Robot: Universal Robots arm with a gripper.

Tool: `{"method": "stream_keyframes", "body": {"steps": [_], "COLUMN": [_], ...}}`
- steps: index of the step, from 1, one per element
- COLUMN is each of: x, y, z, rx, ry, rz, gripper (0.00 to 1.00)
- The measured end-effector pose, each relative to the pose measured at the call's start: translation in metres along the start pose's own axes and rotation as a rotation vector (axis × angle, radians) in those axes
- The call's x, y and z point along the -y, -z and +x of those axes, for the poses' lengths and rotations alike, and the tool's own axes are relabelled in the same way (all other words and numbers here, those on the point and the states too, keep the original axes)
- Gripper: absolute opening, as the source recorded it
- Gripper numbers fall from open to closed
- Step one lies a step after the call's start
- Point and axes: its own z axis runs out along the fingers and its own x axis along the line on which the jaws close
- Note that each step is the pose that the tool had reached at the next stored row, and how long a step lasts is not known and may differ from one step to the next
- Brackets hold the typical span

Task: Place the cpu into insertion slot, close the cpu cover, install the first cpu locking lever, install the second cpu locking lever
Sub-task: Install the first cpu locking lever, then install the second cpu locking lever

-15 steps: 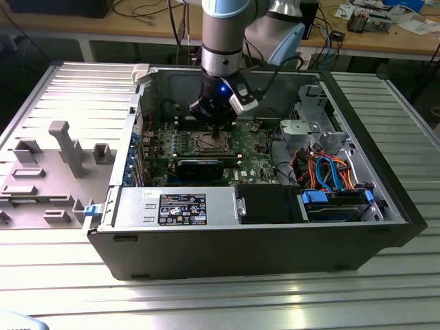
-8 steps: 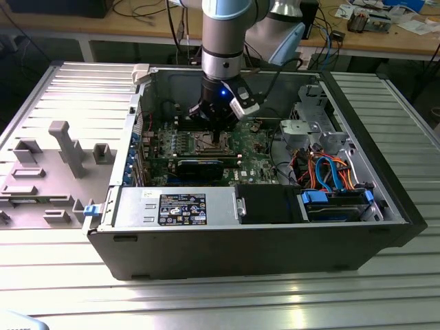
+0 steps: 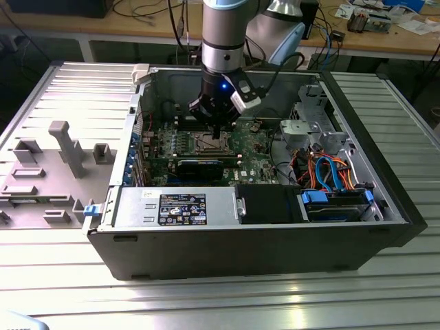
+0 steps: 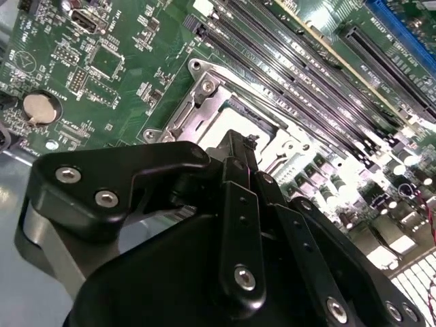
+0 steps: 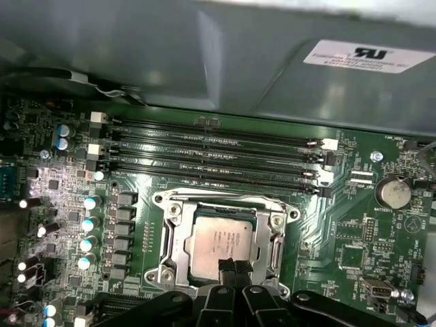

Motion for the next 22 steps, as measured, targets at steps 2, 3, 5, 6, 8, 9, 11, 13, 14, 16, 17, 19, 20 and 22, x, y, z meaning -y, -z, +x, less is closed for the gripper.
{"method": "stream_keyframes", "body": {"steps": [2, 3, 5, 6, 8, 9, 11, 13, 14, 16, 17, 19, 20, 22], "x": [0.0, 0.0, 0.0, 0.0, 0.0, 0.0, 0.0, 0.0, 0.0, 0.0017, 0.0034, 0.0069, 0.0083, 0.0166], "y": [0.0006, 0.0006, 0.0007, 0.0007, 0.0007, 0.0007, 0.0008, 0.0008, 0.0008, 0.0007, 0.0007, 0.0005, 0.0004, 0.0001], "z": [0.0, 0.0, 0.0, 0.0, 0.0, 0.0, 0.0, 0.0, 0.0, 0.0002, 0.0004, 0.0008, 0.001, 0.002], "rx": [0.0002, 0.0002, 0.0001, 0.0, 0.0001, 0.0001, 0.0, 0.0001, 0.0001, 0.0, -0.0001, 0.0001, 0.0001, 0.0004], "ry": [0.0, 0.0, 0.0, 0.0, 0.0, 0.0, 0.0, 0.0, 0.0, 0.0, 0.0, 0.0, 0.0, 0.0], "rz": [-0.0002, -0.0002, -0.0001, 0.0, -0.0001, -0.0001, 0.0, 0.0, -0.0001, 0.0, 0.0001, -0.0001, -0.0003, -0.003], "gripper": [0.11, 0.11, 0.11, 0.11, 0.11, 0.11, 0.11, 0.11, 0.11, 0.11, 0.11, 0.11, 0.11, 0.11]}}
